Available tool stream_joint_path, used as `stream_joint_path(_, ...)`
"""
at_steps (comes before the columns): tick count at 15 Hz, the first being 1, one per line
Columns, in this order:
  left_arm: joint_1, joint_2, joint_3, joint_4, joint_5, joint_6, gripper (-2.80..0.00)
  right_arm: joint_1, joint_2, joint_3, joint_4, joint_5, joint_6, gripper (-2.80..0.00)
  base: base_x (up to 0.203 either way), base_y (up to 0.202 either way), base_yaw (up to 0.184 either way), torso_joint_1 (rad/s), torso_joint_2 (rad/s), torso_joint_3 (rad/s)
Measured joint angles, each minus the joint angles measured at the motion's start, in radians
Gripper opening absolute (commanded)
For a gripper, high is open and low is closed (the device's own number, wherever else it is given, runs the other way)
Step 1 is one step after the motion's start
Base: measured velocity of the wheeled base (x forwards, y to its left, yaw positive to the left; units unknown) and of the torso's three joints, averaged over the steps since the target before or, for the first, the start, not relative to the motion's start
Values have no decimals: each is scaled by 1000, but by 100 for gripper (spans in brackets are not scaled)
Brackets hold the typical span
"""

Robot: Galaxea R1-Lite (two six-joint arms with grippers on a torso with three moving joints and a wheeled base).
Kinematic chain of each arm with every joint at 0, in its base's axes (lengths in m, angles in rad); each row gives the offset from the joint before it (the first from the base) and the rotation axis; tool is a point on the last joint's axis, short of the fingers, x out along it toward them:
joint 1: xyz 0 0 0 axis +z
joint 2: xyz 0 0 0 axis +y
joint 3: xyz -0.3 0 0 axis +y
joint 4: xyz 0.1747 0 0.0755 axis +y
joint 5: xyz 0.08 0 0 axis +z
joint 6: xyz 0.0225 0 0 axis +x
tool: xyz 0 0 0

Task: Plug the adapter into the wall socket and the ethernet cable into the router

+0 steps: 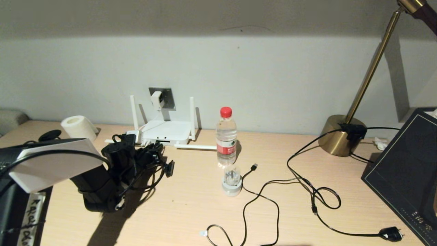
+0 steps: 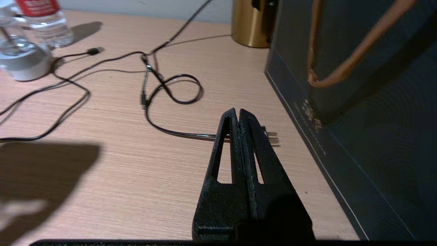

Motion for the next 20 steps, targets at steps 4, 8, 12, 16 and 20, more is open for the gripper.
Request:
stream_joint_path(4,-2,0,27,-74,2,2,0,0,0,0,1,0,0,-280,0,0,0,0,0,0)
stream_joint_path(8,-2,-16,106,-95,2,5,0,0,0,0,0,0,0,-280,0,0,0,0,0,0)
stream_joint_path(12,-13,-86,204,-94,-17,9,0,-1,0,0,0,0,0,-280,0,0,0,0,0,0)
stream_joint_path(16,-36,-195,316,-94,-57,11,0,0,0,0,0,0,0,-280,0,0,0,0,0,0)
stream_joint_path(20,-63,-304,387,-94,-44,16,0,0,0,0,0,0,0,-280,0,0,0,0,0,0)
